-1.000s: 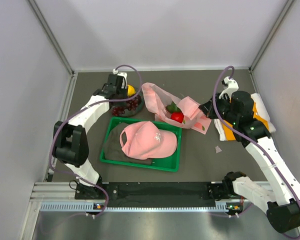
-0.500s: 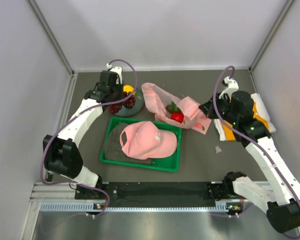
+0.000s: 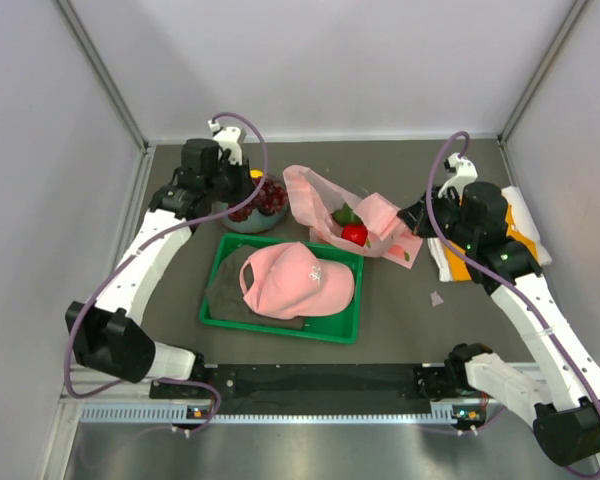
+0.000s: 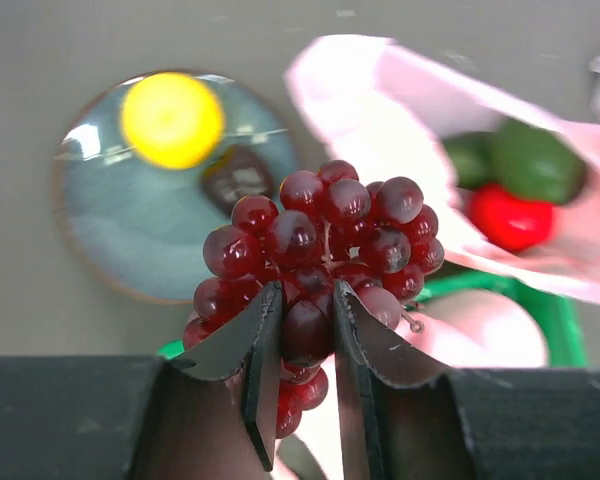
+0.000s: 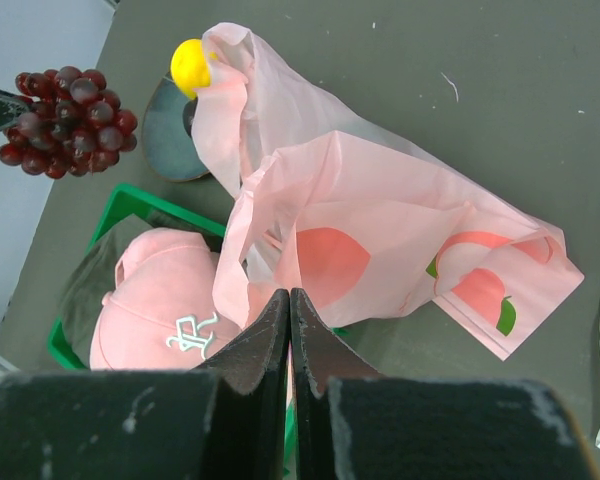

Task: Place the fruits into the plastic bag
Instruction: Place the fake fruit in the plastic bag.

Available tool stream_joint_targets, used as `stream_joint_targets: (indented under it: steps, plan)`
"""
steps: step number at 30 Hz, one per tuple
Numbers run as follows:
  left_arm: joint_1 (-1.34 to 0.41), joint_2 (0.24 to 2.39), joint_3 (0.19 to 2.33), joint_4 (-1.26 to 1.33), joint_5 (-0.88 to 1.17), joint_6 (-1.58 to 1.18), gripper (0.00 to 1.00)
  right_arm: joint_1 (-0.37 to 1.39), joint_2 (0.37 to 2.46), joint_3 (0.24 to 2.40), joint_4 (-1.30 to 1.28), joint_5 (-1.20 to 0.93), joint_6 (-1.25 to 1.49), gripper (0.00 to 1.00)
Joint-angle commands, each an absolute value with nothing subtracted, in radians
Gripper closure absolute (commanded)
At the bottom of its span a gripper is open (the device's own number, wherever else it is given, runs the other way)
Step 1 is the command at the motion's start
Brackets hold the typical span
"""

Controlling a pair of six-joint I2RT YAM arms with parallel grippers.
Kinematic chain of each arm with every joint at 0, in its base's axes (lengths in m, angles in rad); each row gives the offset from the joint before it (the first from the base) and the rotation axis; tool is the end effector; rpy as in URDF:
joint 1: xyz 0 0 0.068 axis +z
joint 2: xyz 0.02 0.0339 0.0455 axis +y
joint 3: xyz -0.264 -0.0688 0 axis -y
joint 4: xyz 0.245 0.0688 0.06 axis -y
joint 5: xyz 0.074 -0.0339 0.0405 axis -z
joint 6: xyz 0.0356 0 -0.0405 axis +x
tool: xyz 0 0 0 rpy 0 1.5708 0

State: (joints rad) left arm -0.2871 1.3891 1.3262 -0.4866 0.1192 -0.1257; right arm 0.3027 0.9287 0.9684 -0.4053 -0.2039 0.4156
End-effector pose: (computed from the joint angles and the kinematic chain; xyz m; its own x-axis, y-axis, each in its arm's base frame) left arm 0.2998 -0.0929 0.3605 -0.5444 0.0309 -0.8383 0.3126 0.9348 -0.1685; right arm 0.1945 0.0683 0.3557 -0.5029 0.2571 -0.8252 -0.2944 0.8466 0.4433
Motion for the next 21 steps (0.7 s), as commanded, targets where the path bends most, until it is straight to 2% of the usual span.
stream_joint_targets:
  steps: [1, 8, 11, 21]
  plan:
    - [-0.313, 1.331, 1.364, -0.446, 0.317, -0.114, 1.00, 0.298, 0.907, 0.973, -0.364, -0.209, 0.420, 1.00]
    - [-0.457, 1.390, 1.436, -0.457, 0.290, -0.123, 1.00, 0.298, 0.907, 0.973, -0.364, -0.209, 0.423, 1.00]
    - [-0.517, 1.449, 1.485, -0.482, 0.206, -0.112, 1.00, 0.298, 0.907, 0.973, -0.364, -0.212, 0.426, 1.00]
    - [-0.597, 1.666, 1.637, -0.523, 0.155, -0.132, 1.00, 0.298, 0.905, 0.979, -0.367, -0.218, 0.426, 1.00]
